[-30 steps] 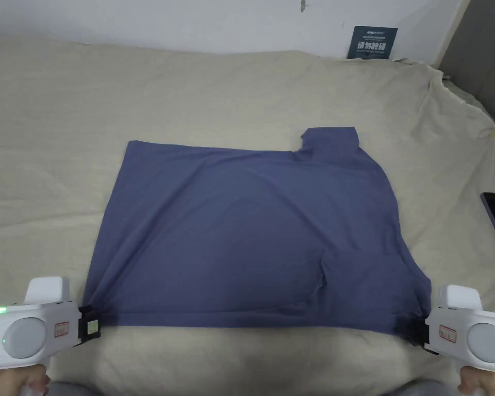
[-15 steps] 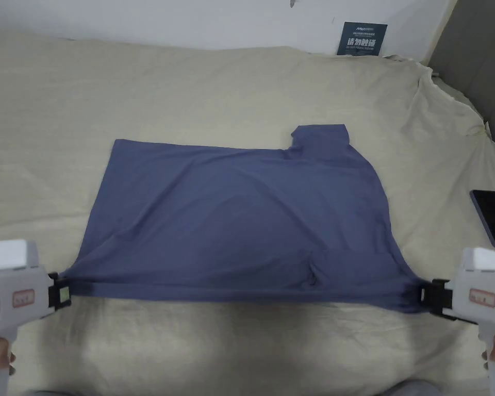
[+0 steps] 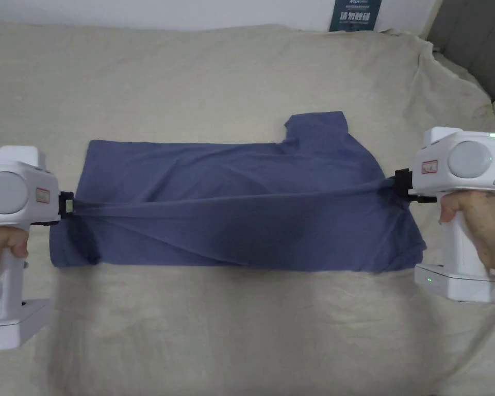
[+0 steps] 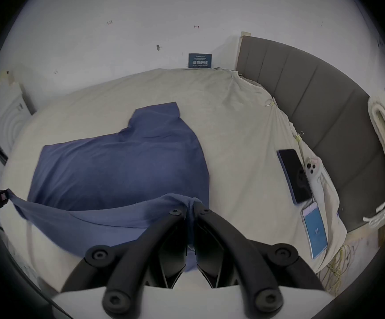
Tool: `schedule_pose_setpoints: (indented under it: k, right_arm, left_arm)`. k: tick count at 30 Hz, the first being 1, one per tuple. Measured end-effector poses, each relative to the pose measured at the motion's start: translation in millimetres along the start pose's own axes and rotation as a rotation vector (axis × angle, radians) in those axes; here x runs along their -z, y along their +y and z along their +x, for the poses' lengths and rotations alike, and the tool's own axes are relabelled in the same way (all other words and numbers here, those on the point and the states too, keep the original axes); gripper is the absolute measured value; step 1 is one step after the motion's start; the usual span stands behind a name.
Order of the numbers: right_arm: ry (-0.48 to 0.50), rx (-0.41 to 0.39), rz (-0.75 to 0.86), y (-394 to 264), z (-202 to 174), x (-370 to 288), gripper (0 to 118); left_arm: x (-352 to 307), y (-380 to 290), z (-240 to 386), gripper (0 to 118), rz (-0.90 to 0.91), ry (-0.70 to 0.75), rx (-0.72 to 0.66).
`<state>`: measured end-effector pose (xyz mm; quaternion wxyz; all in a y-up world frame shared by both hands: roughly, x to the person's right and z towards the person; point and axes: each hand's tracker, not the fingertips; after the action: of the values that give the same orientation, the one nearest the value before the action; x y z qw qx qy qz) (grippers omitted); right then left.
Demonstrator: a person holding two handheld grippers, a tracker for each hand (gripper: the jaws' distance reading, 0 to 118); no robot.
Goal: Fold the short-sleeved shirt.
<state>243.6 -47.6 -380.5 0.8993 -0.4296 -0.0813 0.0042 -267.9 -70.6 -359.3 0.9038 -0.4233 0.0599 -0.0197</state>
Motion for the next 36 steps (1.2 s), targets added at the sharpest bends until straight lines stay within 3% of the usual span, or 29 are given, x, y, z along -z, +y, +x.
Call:
schedule_pose_setpoints:
  k: [6,9,11,12,13,14,16,17,18,21,26,30,36]
  right_arm:
    - [-0.073,0.046,-0.061,22.7,-19.6,70.0,3]
    - [-0.122,0.059,-0.098,24.8,-26.7,98.9,3]
    - [-0.130,0.056,-0.114,23.3,-29.3,111.3,4]
    - [-0.129,0.059,-0.121,22.1,-29.6,115.8,5]
    - [-0.129,0.063,-0.125,20.7,-29.7,118.3,13]
    - [-0.137,0.073,-0.128,19.8,-29.4,118.5,31]
    - [-0.142,0.110,-0.127,18.7,-26.0,115.3,92]
    - [-0.146,0.120,-0.123,18.9,-22.7,111.2,104]
    - [-0.152,0.136,-0.111,19.4,-19.7,104.7,106]
    - [-0.183,0.106,0.017,25.1,-15.7,66.9,106]
    - [-0.102,-0.009,0.266,20.8,-8.5,-18.6,106]
    - [-0.023,-0.048,0.433,-13.8,-4.6,-82.4,106]
    - [0.002,-0.089,0.547,-89.7,-11.4,-136.7,103]
  left_arm:
    - [67.4,22.4,21.1,5,-0.031,0.043,0.046]
    - [95.5,27.5,35.3,22,-0.010,0.100,0.126]
    - [109.9,28.7,40.7,40,-0.005,0.136,0.152]
    - [115.4,28.7,42.1,55,-0.007,0.142,0.151]
    - [119.4,28.5,41.6,76,-0.011,0.166,0.148]
    - [122.0,28.0,39.7,92,-0.015,0.169,0.139]
    - [120.5,28.0,33.4,113,-0.006,0.195,0.092]
    - [115.4,28.1,30.7,114,0.013,0.208,0.068]
    - [107.3,28.8,27.9,114,0.050,0.209,0.043]
    - [75.6,33.7,19.3,114,0.146,0.223,0.003]
    - [-0.5,28.1,11.4,114,0.381,0.169,-0.053]
    - [-56.9,1.8,10.4,114,0.487,0.114,-0.076]
    - [-110.9,-64.4,20.9,107,0.573,0.049,-0.058]
